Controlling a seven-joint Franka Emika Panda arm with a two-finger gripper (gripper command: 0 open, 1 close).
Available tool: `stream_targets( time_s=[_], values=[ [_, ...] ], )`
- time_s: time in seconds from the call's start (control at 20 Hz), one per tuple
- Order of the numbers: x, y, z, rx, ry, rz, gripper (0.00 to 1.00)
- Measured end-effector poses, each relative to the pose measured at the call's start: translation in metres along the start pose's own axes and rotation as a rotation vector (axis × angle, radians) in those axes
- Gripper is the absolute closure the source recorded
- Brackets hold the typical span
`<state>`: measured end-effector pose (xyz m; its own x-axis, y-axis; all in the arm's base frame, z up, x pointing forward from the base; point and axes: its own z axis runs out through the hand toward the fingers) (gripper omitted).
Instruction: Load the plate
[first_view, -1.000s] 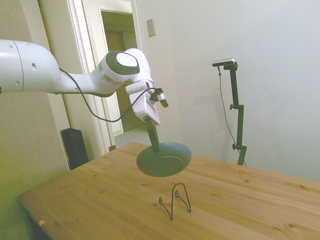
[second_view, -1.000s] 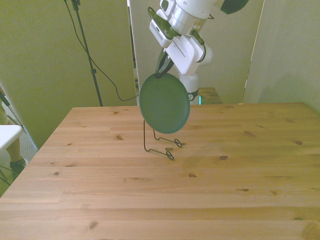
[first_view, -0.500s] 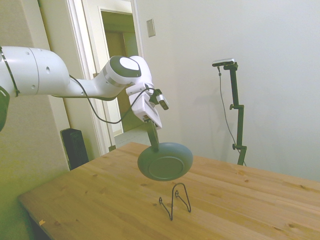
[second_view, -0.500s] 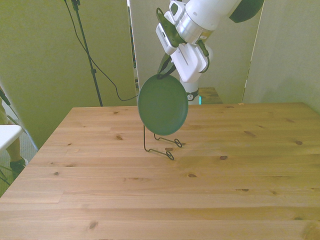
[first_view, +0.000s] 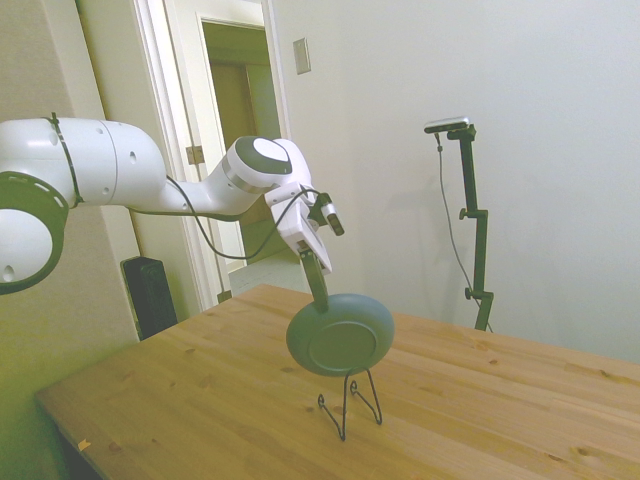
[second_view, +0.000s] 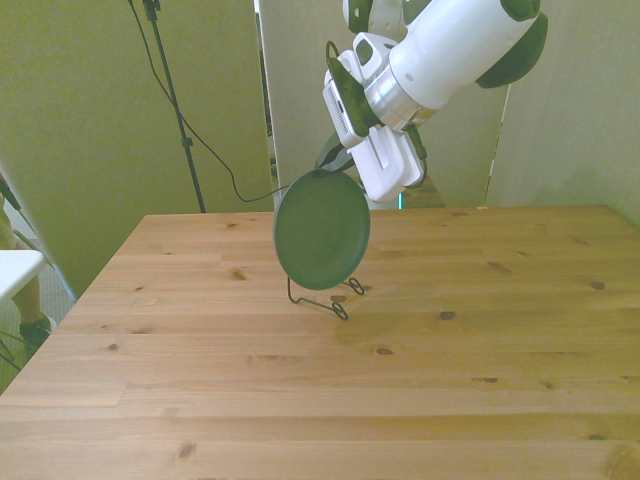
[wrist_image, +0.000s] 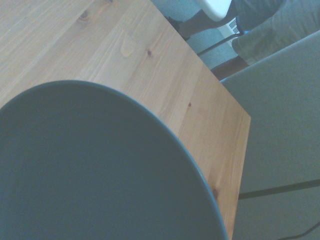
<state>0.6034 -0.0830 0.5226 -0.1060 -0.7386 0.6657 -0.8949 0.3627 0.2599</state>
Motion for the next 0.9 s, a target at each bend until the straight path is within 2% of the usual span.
stream_targets(
  time_s=[0.65, 0.9],
  values=[
    [-0.043, -0.012, 0.007, -0.012, 0.091, -0.055, 1.0],
    [-0.048, -0.012, 0.002, -0.006, 0.129, -0.064, 1.0]
  ],
)
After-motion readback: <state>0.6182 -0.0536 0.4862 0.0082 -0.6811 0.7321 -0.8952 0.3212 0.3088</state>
